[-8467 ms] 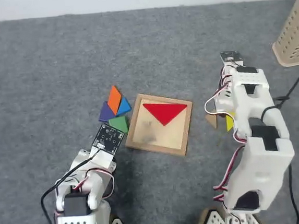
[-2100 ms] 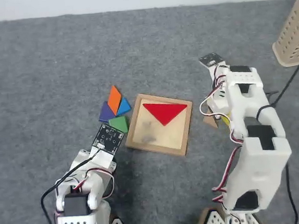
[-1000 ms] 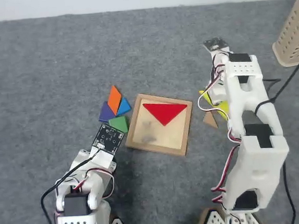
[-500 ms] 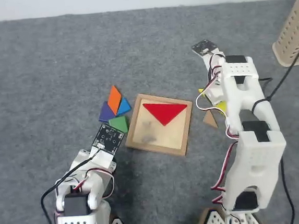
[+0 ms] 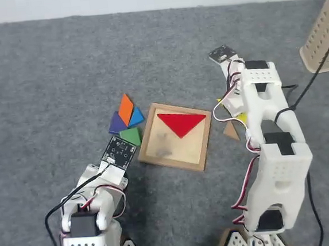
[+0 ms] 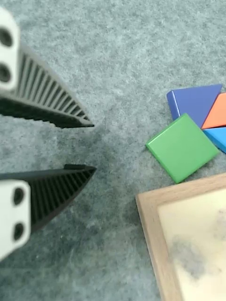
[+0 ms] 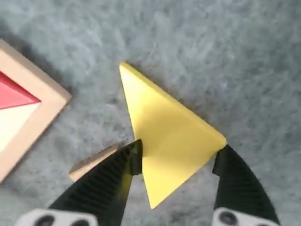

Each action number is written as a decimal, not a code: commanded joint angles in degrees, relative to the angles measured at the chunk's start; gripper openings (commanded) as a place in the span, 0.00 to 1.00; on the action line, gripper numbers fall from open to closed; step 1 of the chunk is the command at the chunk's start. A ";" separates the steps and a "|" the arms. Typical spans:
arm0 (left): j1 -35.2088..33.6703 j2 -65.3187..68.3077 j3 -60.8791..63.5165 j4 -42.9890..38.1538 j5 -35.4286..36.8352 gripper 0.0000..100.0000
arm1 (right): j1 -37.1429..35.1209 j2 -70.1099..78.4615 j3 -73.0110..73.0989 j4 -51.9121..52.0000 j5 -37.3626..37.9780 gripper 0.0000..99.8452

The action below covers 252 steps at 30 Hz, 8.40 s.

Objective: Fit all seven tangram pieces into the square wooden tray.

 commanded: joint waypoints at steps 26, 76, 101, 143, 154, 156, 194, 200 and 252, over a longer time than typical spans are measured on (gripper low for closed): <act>-0.26 -1.23 -0.66 -0.09 0.62 0.12 | -2.77 -5.67 -2.37 2.68 14.95 0.36; -0.26 -1.23 -0.66 -0.09 0.62 0.12 | -0.40 -8.57 -6.59 11.30 0.70 0.25; -0.26 -1.23 -0.66 -0.09 0.62 0.12 | -2.42 -3.30 -1.05 3.03 1.49 0.33; -0.26 -1.23 -0.66 -0.09 0.62 0.12 | -0.13 -7.08 -1.23 2.77 -1.49 0.16; -0.26 -1.23 -0.66 -0.09 0.62 0.12 | -0.04 -8.22 -1.05 3.91 -0.88 0.26; -0.26 -1.23 -0.66 -0.09 0.62 0.12 | -0.04 -8.22 -1.05 3.74 -0.88 0.29; -0.26 -1.23 -0.66 -0.09 0.62 0.12 | -0.31 4.35 -5.80 1.01 1.67 0.31; -0.26 -1.23 -0.66 -0.09 0.62 0.12 | -0.40 4.18 -5.80 1.01 1.49 0.20; -0.26 -1.23 -0.66 -0.09 0.62 0.12 | -6.99 -3.65 5.71 1.01 3.16 0.29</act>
